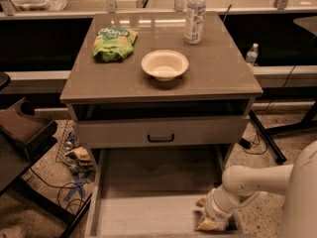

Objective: Open middle drawer

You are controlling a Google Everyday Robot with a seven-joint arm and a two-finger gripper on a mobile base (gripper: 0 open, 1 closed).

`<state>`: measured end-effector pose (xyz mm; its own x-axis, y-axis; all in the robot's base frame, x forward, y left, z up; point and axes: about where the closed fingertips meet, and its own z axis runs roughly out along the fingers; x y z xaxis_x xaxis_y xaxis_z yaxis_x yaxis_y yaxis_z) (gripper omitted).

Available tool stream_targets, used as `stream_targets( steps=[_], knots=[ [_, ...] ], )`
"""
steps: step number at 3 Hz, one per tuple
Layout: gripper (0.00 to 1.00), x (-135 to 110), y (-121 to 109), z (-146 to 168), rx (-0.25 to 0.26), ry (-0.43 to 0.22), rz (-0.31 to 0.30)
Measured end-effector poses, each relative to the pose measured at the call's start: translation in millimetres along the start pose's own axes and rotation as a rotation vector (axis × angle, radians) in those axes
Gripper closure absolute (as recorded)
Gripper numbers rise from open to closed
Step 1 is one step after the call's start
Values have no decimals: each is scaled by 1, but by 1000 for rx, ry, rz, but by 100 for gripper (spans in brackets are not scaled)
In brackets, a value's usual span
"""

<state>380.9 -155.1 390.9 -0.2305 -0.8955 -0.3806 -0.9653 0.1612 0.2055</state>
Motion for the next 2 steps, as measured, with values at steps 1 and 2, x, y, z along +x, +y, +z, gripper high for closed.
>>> stream_targets(
  steps=[1, 2],
  knots=[
    [0, 0, 0, 1, -2, 0, 0],
    [0, 0, 0, 1, -2, 0, 0]
  ],
)
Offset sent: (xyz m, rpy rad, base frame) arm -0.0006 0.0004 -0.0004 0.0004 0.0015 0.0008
